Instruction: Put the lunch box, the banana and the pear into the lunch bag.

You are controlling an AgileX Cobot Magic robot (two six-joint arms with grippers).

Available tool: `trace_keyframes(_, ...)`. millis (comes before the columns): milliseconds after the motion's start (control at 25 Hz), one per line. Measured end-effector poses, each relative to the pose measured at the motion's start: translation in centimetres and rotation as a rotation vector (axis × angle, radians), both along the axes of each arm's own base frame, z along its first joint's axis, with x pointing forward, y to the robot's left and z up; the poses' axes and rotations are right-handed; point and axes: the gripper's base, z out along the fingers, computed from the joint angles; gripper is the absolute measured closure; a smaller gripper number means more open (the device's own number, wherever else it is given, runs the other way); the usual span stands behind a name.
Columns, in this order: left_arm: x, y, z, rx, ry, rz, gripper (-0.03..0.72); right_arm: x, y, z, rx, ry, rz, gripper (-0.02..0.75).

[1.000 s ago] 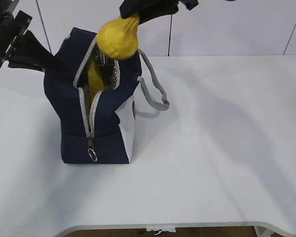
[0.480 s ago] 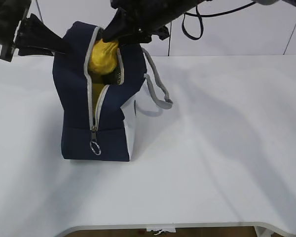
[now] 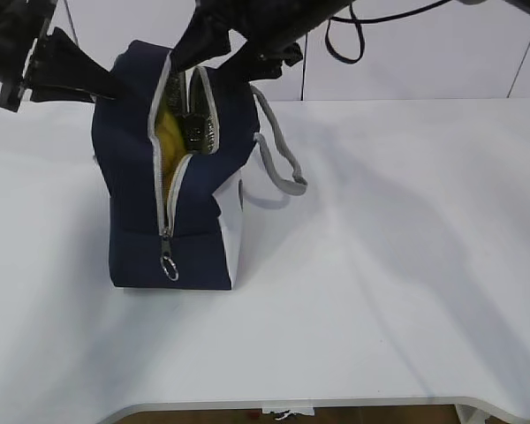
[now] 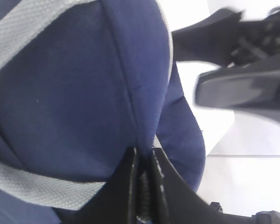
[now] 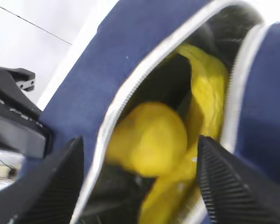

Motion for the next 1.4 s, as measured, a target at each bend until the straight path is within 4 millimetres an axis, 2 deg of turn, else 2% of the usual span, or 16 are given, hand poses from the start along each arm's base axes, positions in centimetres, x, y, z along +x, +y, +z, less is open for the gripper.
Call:
trace_keyframes(120, 0.0, 0.1, -0.1, 0.015, 0.000, -0.004, 0.676, -0.1, -1.0, 0.6, -0.071, -0.004, 0.001, 0.159)
trace_keyframes(360, -0.1, 0.1, -0.2, 0.029, 0.000, -0.008, 0.675, 0.0, -2.2, -0.2, -0.211, 0.034, -0.057, 0.172)
trace_keyframes(560, -0.1, 0.1, -0.2, 0.030, 0.000, -0.009, 0.676, 0.5, -2.1, -1.8, -0.225, 0.080, -0.069, 0.185)
trace_keyframes(920, -0.1, 0.1, -0.2, 0.032, 0.000, -0.009, 0.676, 0.5, -2.2, -4.3, -0.254, 0.157, -0.070, 0.296)
trace_keyframes(1040, -0.1, 0.1, -0.2, 0.032, 0.000, -0.009, 0.675, 0.5, -2.0, -4.3, -0.238, 0.169, -0.067, 0.396)
trace_keyframes(1240, -0.1, 0.0, -0.2, 0.029, 0.000, -0.010, 0.676, 0.4, -1.9, -4.3, -0.219, 0.177, -0.065, 0.699)
trace_keyframes(1400, -0.3, -1.4, 0.0, 0.001, -0.001, -0.037, 0.676, 0.0, -2.2, -2.8, -0.232, 0.141, -0.070, 0.733)
